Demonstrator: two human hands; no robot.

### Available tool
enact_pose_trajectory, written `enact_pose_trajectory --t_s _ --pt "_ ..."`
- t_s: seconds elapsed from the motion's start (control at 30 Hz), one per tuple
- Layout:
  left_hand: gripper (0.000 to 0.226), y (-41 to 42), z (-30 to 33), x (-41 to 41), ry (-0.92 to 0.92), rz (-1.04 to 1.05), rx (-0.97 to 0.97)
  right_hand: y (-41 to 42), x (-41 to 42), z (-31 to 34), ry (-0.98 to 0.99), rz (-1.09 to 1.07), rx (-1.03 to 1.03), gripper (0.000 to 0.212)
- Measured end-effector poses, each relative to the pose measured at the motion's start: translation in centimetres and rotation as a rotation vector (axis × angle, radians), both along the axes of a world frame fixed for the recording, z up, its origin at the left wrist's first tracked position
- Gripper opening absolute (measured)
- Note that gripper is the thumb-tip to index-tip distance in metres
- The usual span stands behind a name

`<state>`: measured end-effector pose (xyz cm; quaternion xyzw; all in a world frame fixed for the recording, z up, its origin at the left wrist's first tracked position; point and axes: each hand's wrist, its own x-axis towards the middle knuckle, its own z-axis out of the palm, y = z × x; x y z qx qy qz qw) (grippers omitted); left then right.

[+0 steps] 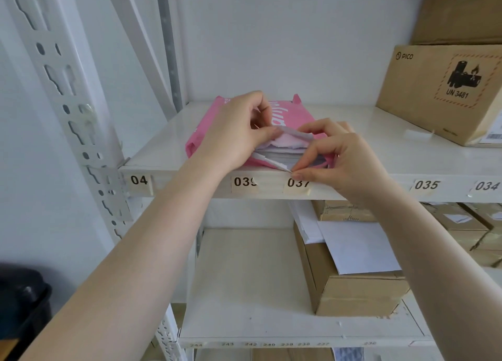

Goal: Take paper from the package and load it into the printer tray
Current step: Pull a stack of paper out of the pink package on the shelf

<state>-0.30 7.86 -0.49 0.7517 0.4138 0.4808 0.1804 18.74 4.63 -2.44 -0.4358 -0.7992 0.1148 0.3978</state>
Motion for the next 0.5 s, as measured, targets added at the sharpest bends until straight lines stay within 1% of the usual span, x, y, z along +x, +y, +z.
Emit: enact_pose_trajectory --t_s 0.07,0.17,0.23,0.3,0.37,0.43,0.5 --pt "0.027 -0.2 0.1 -0.2 0.063 -0.026 0.025 0.1 0.0 0.0 -0.016 0.009 -0.007 0.017" --pt "0.025 -1.0 0.2 -0.7 0.149 -0.062 -0.007 0.1 0.1 0.2 -0.020 0.016 -0.028 0.015" --pt "0.027 -1.2 0.1 -0.8 0.143 -0.053 -0.024 -0.1 -0.2 0.8 0.081 0.038 -0.072 0.011" --pt "0.026 -1.4 0.1 -0.7 0.139 -0.036 -0.017 0.0 -0.9 1.6 0.181 0.039 -0.057 0.008" --pt "0.026 -1.6 0.2 -0.7 0.134 -0.023 -0.020 0.4 -1.9 2.3 0.167 0.013 -0.015 0.008" --pt "0.028 -2.0 0.3 -1.1 0.139 0.037 -0.006 0.9 -2.8 2.6 0.142 -0.019 -0.023 0.008" --pt "0.035 -2.5 0.1 -1.8 0.202 0.222 0.065 1.2 -3.2 2.6 0.140 -0.028 -0.041 0.010"
